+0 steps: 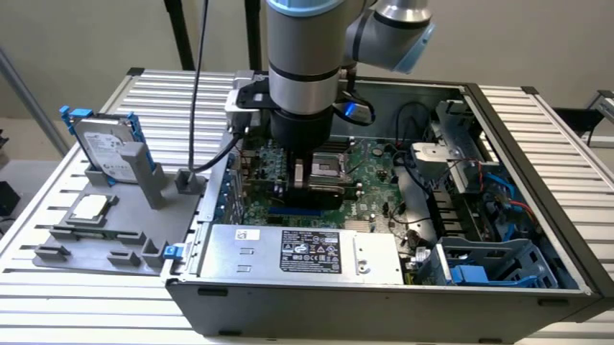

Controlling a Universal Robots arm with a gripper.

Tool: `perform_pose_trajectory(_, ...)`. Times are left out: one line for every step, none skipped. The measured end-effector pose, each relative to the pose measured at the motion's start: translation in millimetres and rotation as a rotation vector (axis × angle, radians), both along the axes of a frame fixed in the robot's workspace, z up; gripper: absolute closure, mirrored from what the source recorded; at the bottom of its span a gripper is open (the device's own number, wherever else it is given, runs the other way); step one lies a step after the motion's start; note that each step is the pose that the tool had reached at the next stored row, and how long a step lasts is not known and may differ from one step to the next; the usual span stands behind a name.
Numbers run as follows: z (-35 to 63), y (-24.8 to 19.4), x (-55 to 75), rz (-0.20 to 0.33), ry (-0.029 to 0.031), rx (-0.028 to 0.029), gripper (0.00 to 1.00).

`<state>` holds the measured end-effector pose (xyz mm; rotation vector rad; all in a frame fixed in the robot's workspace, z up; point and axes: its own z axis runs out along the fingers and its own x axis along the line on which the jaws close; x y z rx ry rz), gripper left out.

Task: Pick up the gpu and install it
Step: 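Insert the gpu into the slot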

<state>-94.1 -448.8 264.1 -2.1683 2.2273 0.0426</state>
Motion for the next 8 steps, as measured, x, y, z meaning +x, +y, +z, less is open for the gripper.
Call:
perform_pose_trajectory(-0.4,0.0,-0.1,0.000,0.0012,0.0000,0.73)
perform_pose_trajectory(-0.6,0.0,-0.2,0.000,0.0026,-0.0001,0.73)
perform_pose_trajectory(-0.9,0.0,-0.3,0.000,0.0038,-0.0001,0.73)
perform_pose_trajectory(-1.1,0.0,-0.5,0.000,0.0051,-0.0002,0.73)
perform_pose_trajectory(-1.2,0.0,-0.6,0.000,0.0066,-0.0003,0.73)
perform_pose_trajectory(-1.3,0.0,-0.8,0.000,0.0078,-0.0002,0.73)
perform_pose_trajectory(-1.3,0.0,-1.0,0.000,0.0086,-0.0001,0.73)
perform_pose_trajectory(-1.4,0.0,-1.2,0.000,0.0091,0.0000,0.73)
